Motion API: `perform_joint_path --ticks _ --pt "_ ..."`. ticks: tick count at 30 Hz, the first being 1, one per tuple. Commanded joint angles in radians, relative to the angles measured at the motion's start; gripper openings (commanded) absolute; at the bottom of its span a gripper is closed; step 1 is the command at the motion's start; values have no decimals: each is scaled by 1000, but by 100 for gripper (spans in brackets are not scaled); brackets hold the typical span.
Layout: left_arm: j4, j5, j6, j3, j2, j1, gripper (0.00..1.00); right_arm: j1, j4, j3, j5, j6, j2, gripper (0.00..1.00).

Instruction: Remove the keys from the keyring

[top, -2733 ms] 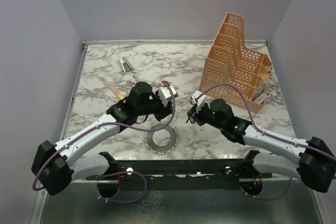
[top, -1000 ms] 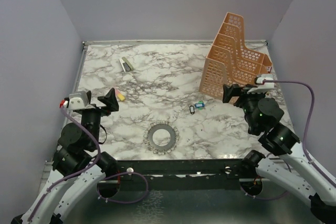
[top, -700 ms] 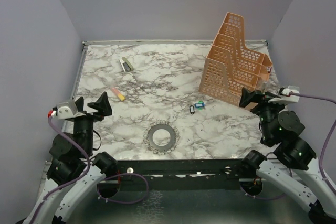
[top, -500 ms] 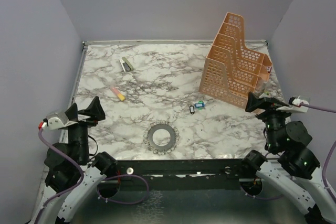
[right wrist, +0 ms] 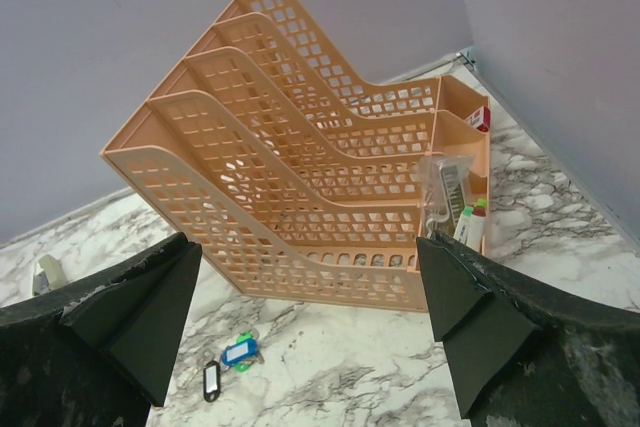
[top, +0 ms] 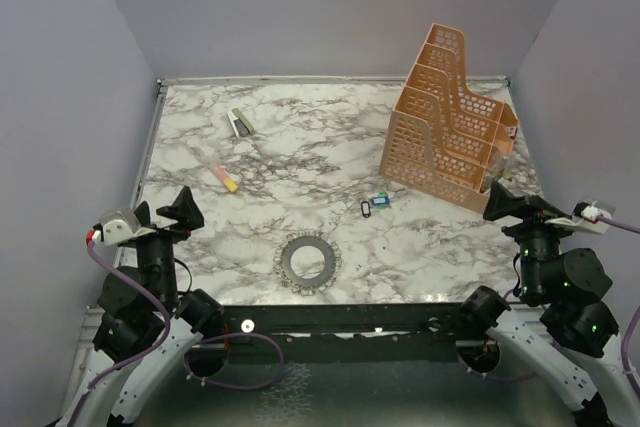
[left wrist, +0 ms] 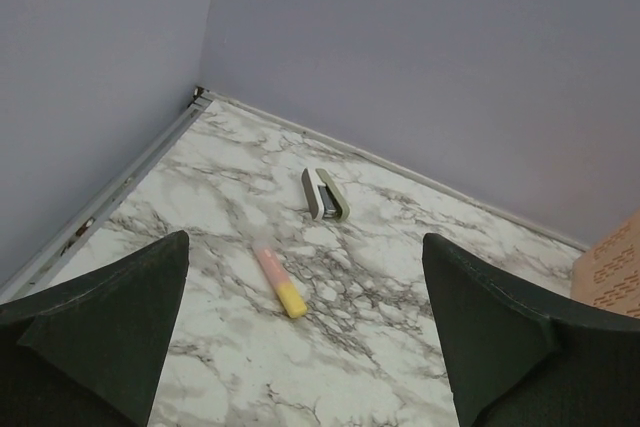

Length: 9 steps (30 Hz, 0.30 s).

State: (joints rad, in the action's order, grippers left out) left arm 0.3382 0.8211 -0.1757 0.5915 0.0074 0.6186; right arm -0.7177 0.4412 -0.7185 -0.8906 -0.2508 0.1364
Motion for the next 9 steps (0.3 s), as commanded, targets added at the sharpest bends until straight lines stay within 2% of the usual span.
perform_joint_path --ticks 1,9 --pt "2 23 7 -4 -5 3 99 6 27 3 -1 -2 -7 100" --pt "-6 17 7 -6 -6 4 99 5 8 8 48 14 9 100"
